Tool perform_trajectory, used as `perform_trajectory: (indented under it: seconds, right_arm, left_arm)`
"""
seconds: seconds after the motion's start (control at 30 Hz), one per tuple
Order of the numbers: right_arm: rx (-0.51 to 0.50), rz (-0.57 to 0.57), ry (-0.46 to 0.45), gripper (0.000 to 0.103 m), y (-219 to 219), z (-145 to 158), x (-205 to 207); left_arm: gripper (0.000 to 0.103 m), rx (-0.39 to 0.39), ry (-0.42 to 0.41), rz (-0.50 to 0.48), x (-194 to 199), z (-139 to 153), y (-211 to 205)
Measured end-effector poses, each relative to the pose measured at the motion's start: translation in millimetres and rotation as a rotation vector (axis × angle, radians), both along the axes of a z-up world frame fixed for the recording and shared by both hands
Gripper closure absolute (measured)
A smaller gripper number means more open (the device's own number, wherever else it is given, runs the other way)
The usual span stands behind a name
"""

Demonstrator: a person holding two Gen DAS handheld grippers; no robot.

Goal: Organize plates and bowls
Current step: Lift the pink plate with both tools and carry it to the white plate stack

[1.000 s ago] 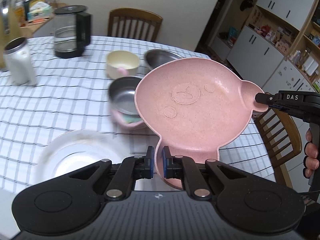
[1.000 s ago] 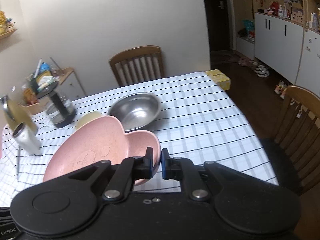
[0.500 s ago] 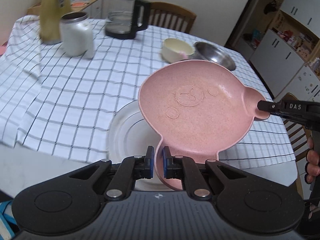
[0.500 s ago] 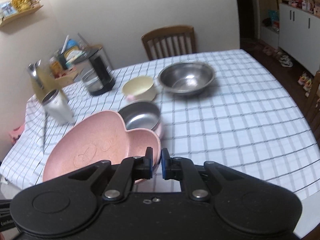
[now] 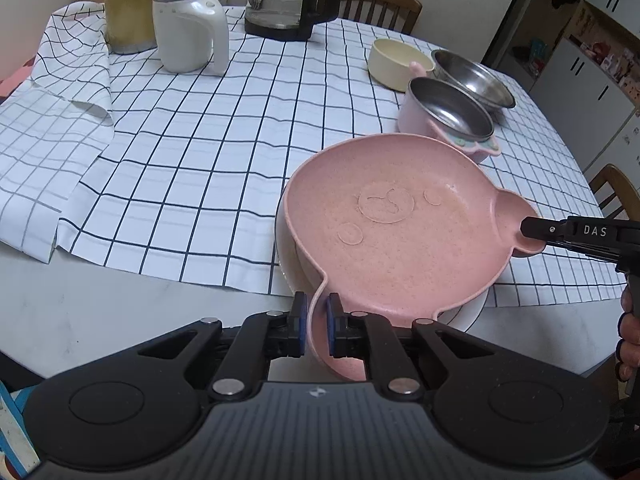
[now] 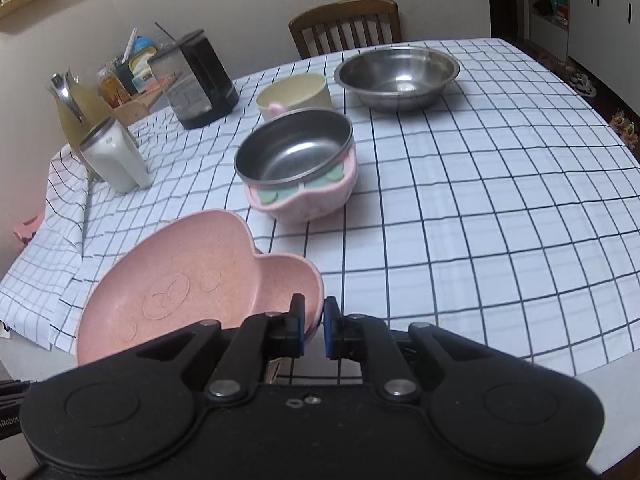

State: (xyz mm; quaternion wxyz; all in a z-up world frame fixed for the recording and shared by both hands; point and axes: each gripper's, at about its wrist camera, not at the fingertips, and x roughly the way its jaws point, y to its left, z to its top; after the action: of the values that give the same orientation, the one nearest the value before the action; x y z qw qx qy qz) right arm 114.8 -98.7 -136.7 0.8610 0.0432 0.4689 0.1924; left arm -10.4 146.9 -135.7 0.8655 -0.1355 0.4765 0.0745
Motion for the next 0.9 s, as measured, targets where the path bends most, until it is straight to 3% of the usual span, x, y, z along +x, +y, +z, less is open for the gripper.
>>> perform_trajectory:
  seconds: [0.57, 0.9]
  right_arm:
    - [-0.080, 0.086, 0.033, 0.087, 8.1, -9.2, -12.7]
    - [-0.128, 0.154, 0.059, 0.081, 14.6, -8.6, -19.6]
  left_arm:
    - [0.092, 0.055, 0.045, -0.037, 8.7, -12.2, 6.1]
    - [0.089, 0.026, 0.086, -0.030, 6.5, -17.2, 11.1]
